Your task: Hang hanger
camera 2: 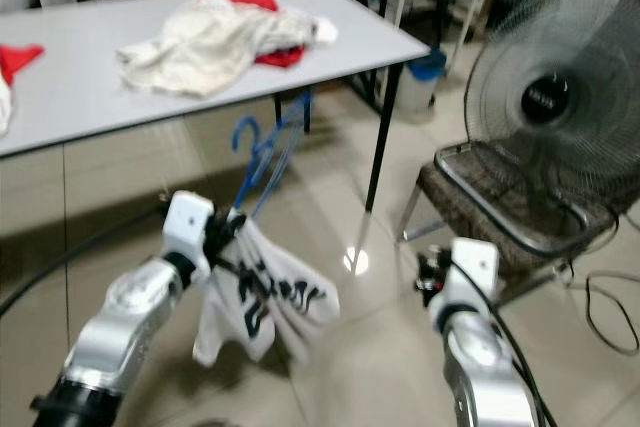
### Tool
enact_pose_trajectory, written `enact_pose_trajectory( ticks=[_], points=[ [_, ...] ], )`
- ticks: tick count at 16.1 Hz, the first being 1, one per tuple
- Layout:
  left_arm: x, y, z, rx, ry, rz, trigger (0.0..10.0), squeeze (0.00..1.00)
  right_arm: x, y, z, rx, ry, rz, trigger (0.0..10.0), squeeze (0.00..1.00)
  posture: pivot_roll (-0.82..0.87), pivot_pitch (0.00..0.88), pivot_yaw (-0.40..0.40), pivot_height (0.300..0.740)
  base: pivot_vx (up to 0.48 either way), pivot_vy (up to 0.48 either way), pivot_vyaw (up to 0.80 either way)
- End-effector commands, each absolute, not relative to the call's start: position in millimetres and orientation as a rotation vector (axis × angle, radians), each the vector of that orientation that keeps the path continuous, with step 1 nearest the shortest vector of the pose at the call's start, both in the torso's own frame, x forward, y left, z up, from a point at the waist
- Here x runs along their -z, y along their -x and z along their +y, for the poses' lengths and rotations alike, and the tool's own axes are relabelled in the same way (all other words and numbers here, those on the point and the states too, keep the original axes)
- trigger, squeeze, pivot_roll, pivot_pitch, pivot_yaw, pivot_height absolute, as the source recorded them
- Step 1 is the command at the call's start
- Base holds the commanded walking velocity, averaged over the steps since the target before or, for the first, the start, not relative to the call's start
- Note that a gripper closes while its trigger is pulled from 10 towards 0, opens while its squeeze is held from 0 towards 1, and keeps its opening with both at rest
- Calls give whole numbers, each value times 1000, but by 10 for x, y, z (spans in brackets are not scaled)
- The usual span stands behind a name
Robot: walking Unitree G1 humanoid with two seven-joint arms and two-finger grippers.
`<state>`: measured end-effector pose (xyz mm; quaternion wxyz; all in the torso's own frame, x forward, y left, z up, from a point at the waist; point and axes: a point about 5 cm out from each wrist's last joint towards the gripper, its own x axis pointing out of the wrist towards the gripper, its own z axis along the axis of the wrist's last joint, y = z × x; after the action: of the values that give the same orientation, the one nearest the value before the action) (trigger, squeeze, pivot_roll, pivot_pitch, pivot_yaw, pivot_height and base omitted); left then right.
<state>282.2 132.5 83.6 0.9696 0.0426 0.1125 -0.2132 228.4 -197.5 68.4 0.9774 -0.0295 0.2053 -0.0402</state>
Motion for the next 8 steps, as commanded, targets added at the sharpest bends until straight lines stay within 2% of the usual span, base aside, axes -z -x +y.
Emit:
enact_pose_trajectory(
  ticks=[1, 2, 3, 4, 8],
  points=[
    [-931, -2887, 1279, 455, -106, 194, 10000, 0, -725, -2306, -1989, 64, 83, 396, 10000, 0, -67, 0, 25, 740, 0, 0, 0],
    [-928, -2894, 1284, 460, -110, 198, 4824, 0, -729, -2305, -1987, 60, 86, 391, 10000, 0, -67, 0, 25, 740, 0, 0, 0],
    [-949, -2924, 1267, 505, -94, 189, 784, 0, -736, -2284, -2036, 71, 80, 380, 10000, 0, -66, 0, 29, 740, 0, 0, 0],
    [-971, -2939, 1256, 539, -79, 185, 0, 0, -740, -2278, -2068, 76, 70, 370, 10000, 0, -65, 0, 29, 740, 0, 0, 0],
    [-1038, -2953, 1267, 653, -85, 184, 0, 0, -818, -2344, -2075, 20, 92, 316, 10000, 0, -58, 0, 29, 740, 0, 0, 0]
  ],
)
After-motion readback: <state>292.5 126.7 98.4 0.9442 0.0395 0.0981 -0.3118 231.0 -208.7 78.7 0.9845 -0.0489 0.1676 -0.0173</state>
